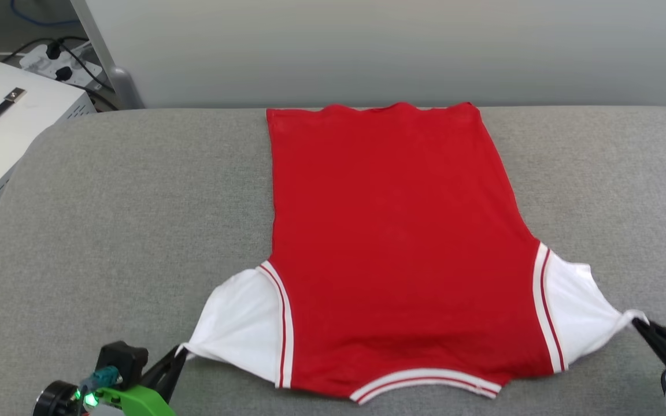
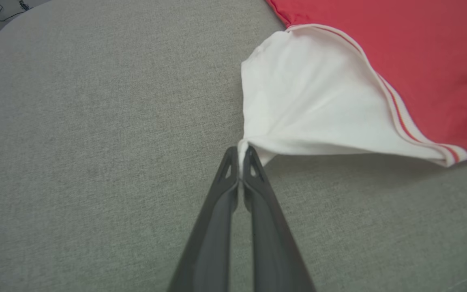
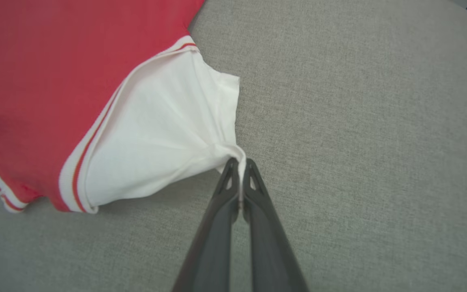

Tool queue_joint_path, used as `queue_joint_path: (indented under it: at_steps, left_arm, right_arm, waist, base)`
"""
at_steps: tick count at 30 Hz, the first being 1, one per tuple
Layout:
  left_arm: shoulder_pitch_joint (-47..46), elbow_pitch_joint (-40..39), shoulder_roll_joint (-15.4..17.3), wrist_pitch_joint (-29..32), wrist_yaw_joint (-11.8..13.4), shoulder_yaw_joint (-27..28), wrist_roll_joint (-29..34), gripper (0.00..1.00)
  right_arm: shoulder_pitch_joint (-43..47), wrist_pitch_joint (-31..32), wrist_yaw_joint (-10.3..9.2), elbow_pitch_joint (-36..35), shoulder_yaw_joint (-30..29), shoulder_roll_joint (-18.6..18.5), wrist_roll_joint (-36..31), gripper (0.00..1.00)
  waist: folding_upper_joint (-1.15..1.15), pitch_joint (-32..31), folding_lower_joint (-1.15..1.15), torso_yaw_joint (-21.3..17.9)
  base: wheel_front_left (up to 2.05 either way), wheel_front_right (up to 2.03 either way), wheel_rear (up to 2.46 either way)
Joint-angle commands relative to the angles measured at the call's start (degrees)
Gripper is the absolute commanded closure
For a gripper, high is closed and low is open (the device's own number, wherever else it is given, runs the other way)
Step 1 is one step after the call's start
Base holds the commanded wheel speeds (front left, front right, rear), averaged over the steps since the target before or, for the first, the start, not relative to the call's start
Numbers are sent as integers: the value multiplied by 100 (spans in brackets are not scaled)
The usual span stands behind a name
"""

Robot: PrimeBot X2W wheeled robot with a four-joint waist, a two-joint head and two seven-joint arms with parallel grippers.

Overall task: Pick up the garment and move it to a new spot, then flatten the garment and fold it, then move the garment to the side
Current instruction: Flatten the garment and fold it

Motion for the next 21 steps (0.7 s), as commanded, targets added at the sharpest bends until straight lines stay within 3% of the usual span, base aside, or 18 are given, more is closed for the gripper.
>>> queue_joint_path:
  at_steps: [1, 9, 12, 14, 21]
  left_arm:
    - [165, -95, 87, 13, 84, 2, -65, 100]
    - [405, -498, 204, 95, 299, -61, -12, 100]
    - [384, -637, 217, 141, 270, -78, -34, 100]
    - [383, -732, 226, 228, 318, -32, -120, 100]
    - [453, -1531, 297, 637, 434, -8, -365, 100]
  right_arm:
    - [194, 123, -10, -95, -9, -109, 159, 100]
    - [854, 685, -10, -519, -323, -254, 607, 100]
    - [946, 818, -10, -606, -506, -269, 629, 100]
    - [942, 971, -10, -642, -651, -272, 581, 0]
    - [782, 1516, -10, -1308, -1384, -305, 756, 0]
  waist:
    - [68, -90, 1, 3]
    - [68, -16, 1, 31]
    - [68, 60, 1, 33]
    - [68, 110, 1, 34]
    - [68, 420, 1, 166]
  base:
    - [0, 0, 0]
    - [0, 0, 0]
    - [0, 0, 0]
    - [0, 0, 0]
    - [0, 0, 0]
